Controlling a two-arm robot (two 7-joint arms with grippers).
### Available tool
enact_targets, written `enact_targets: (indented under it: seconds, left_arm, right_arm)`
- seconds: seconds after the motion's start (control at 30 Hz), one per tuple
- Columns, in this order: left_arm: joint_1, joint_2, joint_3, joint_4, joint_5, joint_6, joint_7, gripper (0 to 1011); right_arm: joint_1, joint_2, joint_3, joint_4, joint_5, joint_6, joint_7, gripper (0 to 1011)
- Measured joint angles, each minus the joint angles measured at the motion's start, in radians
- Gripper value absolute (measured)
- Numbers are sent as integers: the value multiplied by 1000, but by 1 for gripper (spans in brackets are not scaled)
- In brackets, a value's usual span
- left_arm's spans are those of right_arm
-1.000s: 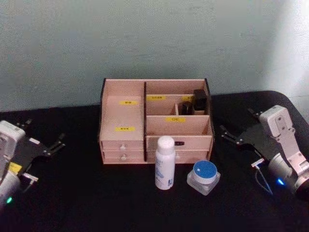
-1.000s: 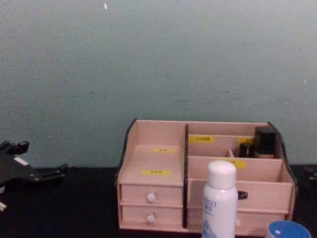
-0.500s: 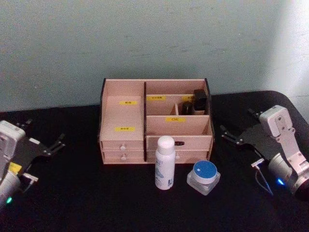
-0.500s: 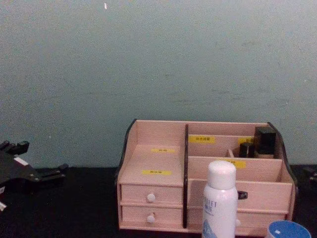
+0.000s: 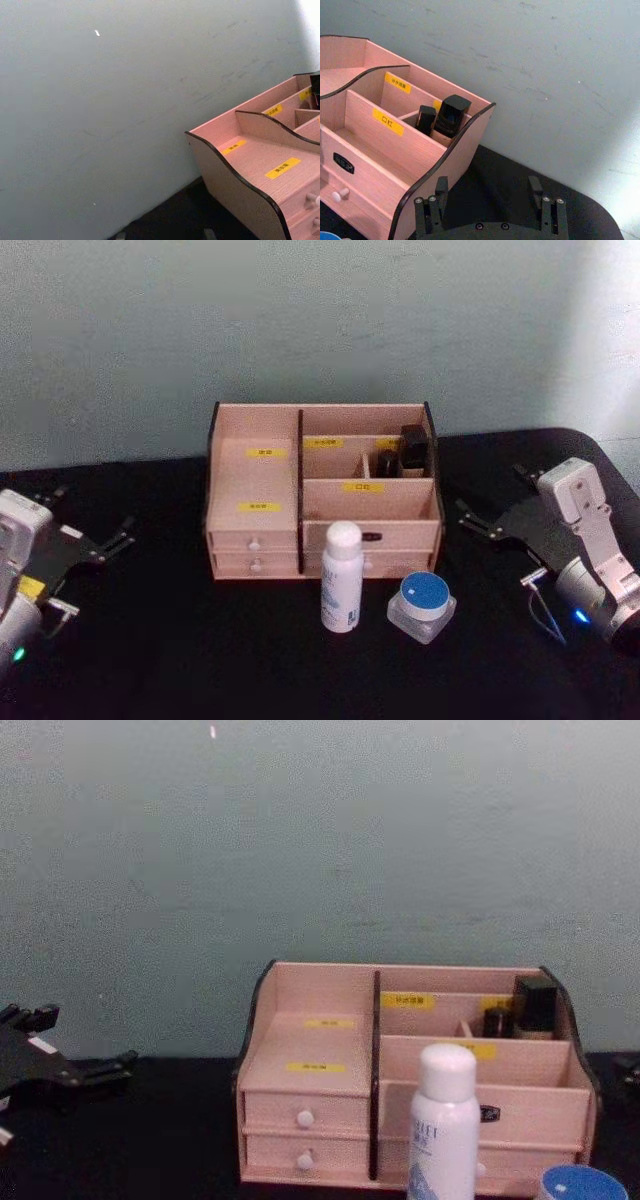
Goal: Pick up the facial cleanser and watermelon frost from the table and place them into the tiered storage box.
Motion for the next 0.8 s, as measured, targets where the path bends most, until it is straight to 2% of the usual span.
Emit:
enact_targets:
  seconds: [0.5, 0.67, 0.8]
  left_arm:
    - [0, 0, 0, 0, 0, 0, 0, 1001]
    - [0, 0, 0, 0, 0, 0, 0, 1001]
    - [0, 0, 0, 0, 0, 0, 0, 1001]
  right_arm:
    - [0, 0, 1, 0, 0, 0, 0, 1002]
    - [-6, -4, 16, -1, -4, -10, 22, 1002]
    - [-20, 1, 34, -18, 12, -15, 43, 1002]
